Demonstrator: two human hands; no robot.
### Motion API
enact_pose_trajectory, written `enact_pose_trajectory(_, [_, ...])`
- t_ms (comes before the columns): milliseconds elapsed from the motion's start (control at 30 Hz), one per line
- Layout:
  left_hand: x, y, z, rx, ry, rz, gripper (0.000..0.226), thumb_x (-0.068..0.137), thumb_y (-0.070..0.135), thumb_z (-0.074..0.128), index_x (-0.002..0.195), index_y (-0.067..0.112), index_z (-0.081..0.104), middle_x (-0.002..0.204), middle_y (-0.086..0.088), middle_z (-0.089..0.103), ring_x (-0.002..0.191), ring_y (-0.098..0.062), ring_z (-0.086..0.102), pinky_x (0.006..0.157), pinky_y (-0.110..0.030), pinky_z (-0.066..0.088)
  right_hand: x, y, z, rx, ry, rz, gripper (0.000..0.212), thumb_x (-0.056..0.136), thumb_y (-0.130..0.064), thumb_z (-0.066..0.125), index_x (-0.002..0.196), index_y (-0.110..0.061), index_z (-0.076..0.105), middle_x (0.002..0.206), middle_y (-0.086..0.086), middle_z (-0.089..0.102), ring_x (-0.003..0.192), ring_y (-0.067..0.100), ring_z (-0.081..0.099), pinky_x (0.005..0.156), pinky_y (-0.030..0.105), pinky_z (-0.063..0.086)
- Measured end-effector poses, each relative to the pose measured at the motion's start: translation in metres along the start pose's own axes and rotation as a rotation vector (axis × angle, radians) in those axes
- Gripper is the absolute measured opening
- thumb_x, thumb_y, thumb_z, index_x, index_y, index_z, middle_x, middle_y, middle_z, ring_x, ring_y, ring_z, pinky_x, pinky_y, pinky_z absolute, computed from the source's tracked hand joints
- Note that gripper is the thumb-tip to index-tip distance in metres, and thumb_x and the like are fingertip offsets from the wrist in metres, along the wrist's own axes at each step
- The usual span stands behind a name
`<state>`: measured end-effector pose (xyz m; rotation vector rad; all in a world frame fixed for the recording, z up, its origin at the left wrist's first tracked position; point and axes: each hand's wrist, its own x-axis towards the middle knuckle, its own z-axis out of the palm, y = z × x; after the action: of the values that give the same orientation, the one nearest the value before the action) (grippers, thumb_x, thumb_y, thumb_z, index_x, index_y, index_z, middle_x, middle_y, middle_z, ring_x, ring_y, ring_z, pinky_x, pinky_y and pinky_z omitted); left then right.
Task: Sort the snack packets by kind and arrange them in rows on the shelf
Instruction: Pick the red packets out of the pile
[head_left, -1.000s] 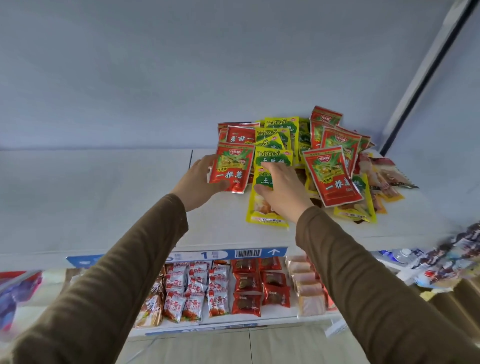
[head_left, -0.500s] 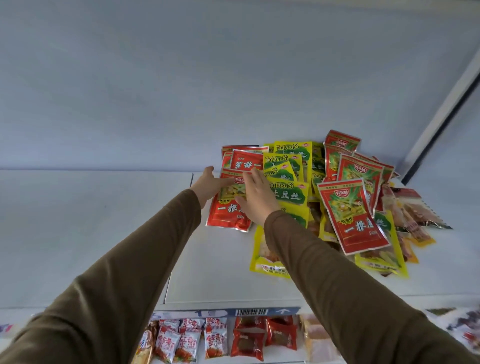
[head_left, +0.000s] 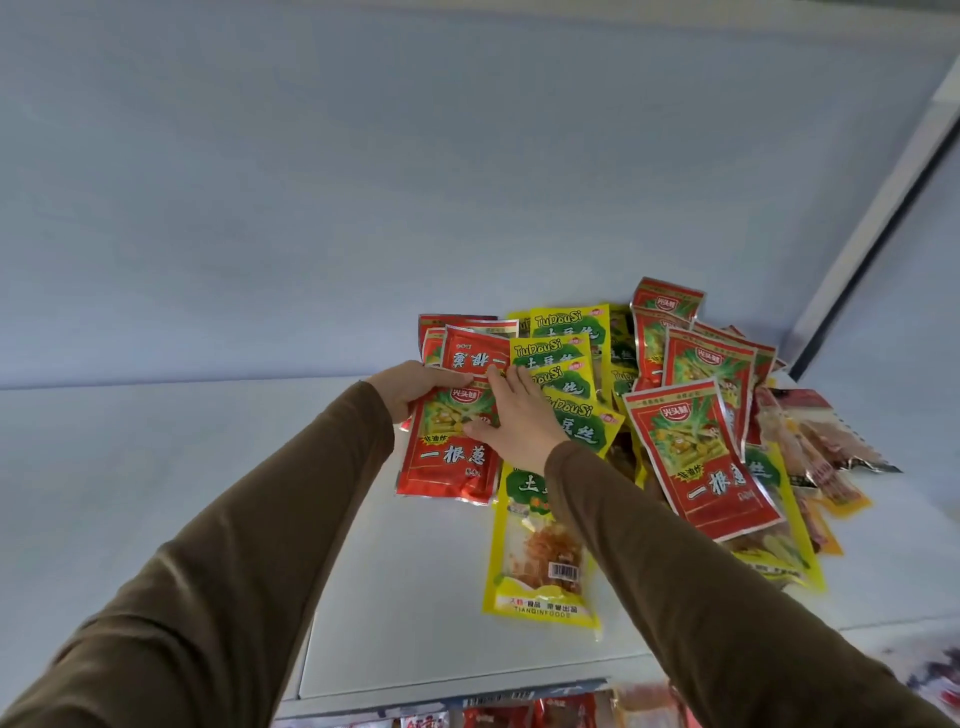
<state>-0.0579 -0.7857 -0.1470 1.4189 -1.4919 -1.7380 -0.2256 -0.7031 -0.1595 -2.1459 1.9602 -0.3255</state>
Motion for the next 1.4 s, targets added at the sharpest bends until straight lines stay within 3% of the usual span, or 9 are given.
enact_pose_trajectory(300, [-0.016,-0.011,0.007,0.043,-0.056,0.252,0.038,0.091,0.023,0.075,0.122,0.030,0.054,0.112,-0.001,0.075,0.096,-0.023,0.076,0.075,-0.036,0.063,0.001,0.007,0.004,-0.041,0.149,-0.038,0.084,0.096,-0.064,0.046,0.161,-0.030,0.005,0.169,-0.001,0.007,0.155,0.029,0.006,0.122,0.049,0.015])
enact_pose_trajectory(533, [-0.032,-0.040,-0.028,-0.147,0.045,0.298,0.057,0.084,0.028,0.080,0.134,0.018,0.054,0.119,-0.009,0.074,0.104,-0.034,0.074,0.091,-0.055,0.059,0.003,0.011,0.001,0.082,0.186,-0.008,0.095,0.092,-0.069,0.048,0.161,-0.022,0.004,0.169,0.002,0.009,0.154,0.026,0.009,0.124,0.044,0.013])
enact_pose_trajectory(667, [-0.052,-0.047,-0.051,-0.254,0.019,0.293,0.047,0.089,0.024,0.075,0.132,0.021,0.055,0.122,-0.010,0.073,0.106,-0.035,0.073,0.081,-0.045,0.062,-0.002,-0.015,-0.015,0.506,0.209,-0.040,0.102,0.088,-0.064,0.061,0.161,-0.020,0.004,0.168,0.001,0.011,0.154,0.020,0.012,0.121,0.038,0.018])
enact_pose_trajectory(800, [-0.068,-0.047,-0.056,-0.305,-0.011,0.286,0.077,0.063,0.042,0.095,0.128,0.019,0.060,0.121,-0.011,0.073,0.103,-0.033,0.074,0.078,-0.041,0.062,0.000,-0.046,-0.026,1.116,-0.102,0.102,0.124,0.065,-0.066,0.080,0.160,-0.029,0.010,0.163,0.002,0.030,0.147,0.025,0.035,0.119,0.049,0.029])
enact_pose_trajectory(867, [-0.072,-0.048,-0.058,-0.313,-0.025,0.288,0.093,0.048,0.048,0.100,0.127,0.018,0.061,0.120,-0.011,0.073,0.105,-0.033,0.073,0.080,-0.042,0.062,0.002,-0.051,-0.025,1.270,-0.230,0.089,0.085,0.073,-0.056,0.080,0.145,-0.027,0.046,0.138,0.003,0.063,0.126,0.027,0.060,0.111,0.051,0.041])
enact_pose_trajectory(933, [-0.077,-0.050,-0.062,-0.311,-0.024,0.293,0.096,0.048,0.049,0.099,0.130,0.018,0.060,0.123,-0.011,0.072,0.108,-0.035,0.072,0.084,-0.045,0.061,0.000,-0.057,-0.023,1.354,-0.266,0.031,0.043,0.088,-0.038,0.073,0.127,-0.025,0.061,0.118,0.001,0.074,0.110,0.024,0.069,0.102,0.044,0.051])
enact_pose_trajectory(1067, [-0.089,-0.049,-0.070,-0.229,-0.023,0.310,0.087,0.062,0.043,0.094,0.135,0.020,0.055,0.126,-0.010,0.071,0.114,-0.036,0.069,0.090,-0.045,0.059,0.000,-0.070,-0.014,1.299,-0.171,-0.106,0.048,0.088,-0.018,0.076,0.131,-0.020,0.056,0.113,-0.002,0.074,0.098,0.013,0.073,0.083,0.027,0.057])
enact_pose_trajectory(1200, [-0.106,-0.045,-0.078,-0.168,0.031,0.321,0.095,0.058,0.049,0.095,0.138,0.021,0.052,0.126,-0.008,0.071,0.112,-0.033,0.070,0.091,-0.045,0.059,0.003,-0.084,-0.005,1.326,-0.130,-0.129,0.046,0.088,-0.011,0.075,0.129,-0.019,0.055,0.113,0.003,0.074,0.098,0.021,0.074,0.085,0.037,0.060])
enact_pose_trajectory(1400, [-0.141,-0.047,-0.105,-0.011,0.112,0.311,0.047,0.089,0.043,0.067,0.132,0.024,0.057,0.120,-0.002,0.074,0.105,-0.030,0.074,0.086,-0.044,0.061,0.006,-0.128,0.008,1.435,-0.201,-0.065,0.045,0.089,-0.021,0.075,0.130,-0.022,0.056,0.116,0.007,0.073,0.102,0.031,0.072,0.095,0.053,0.055])
